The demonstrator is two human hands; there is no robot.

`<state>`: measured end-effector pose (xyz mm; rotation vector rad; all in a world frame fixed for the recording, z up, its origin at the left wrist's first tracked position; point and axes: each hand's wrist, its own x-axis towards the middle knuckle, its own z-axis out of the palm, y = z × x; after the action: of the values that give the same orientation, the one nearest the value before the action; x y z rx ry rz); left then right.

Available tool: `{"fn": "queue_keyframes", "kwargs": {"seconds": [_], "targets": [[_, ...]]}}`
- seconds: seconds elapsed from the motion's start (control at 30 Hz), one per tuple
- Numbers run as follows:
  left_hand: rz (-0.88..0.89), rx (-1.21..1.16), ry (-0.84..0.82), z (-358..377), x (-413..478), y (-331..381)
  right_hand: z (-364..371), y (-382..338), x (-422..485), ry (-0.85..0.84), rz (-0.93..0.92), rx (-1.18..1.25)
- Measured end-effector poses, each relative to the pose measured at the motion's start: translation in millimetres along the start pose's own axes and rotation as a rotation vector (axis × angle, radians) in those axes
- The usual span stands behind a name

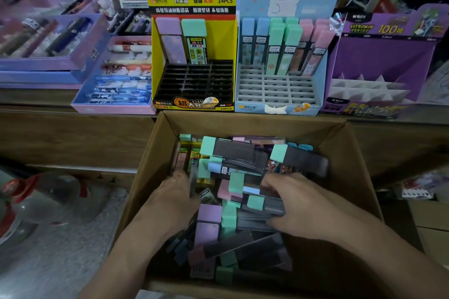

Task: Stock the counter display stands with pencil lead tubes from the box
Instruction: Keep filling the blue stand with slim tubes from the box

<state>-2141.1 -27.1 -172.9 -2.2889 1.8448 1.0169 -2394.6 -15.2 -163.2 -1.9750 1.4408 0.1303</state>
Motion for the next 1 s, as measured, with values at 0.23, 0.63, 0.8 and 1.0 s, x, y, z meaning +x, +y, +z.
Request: {"fn": "queue_keyframes", "kwargs": {"seconds": [0.23,0.63,0.8,1.0], "targets": [[0.053,-0.171,-0.034,-3.6,-8.5,0.1,12.4,-6.3,-6.1,0.062,0.015,-0.163],[0.156,-0.523,-0.076,-5.2,-3.6,-5.4,-15.9,7.0,-5.2,0.304,-0.027,0.289],[0.239,-0.843,-0.319,-7.8,-13.8,13.6,-32.9,2.6,0.7,0.336,-0.051,0.738],[0.204,-1.108,-0.503,-4.2,-20.6,32.0,-31.2,-16.8,21.5,0.327,-0.071,1.205]]}}
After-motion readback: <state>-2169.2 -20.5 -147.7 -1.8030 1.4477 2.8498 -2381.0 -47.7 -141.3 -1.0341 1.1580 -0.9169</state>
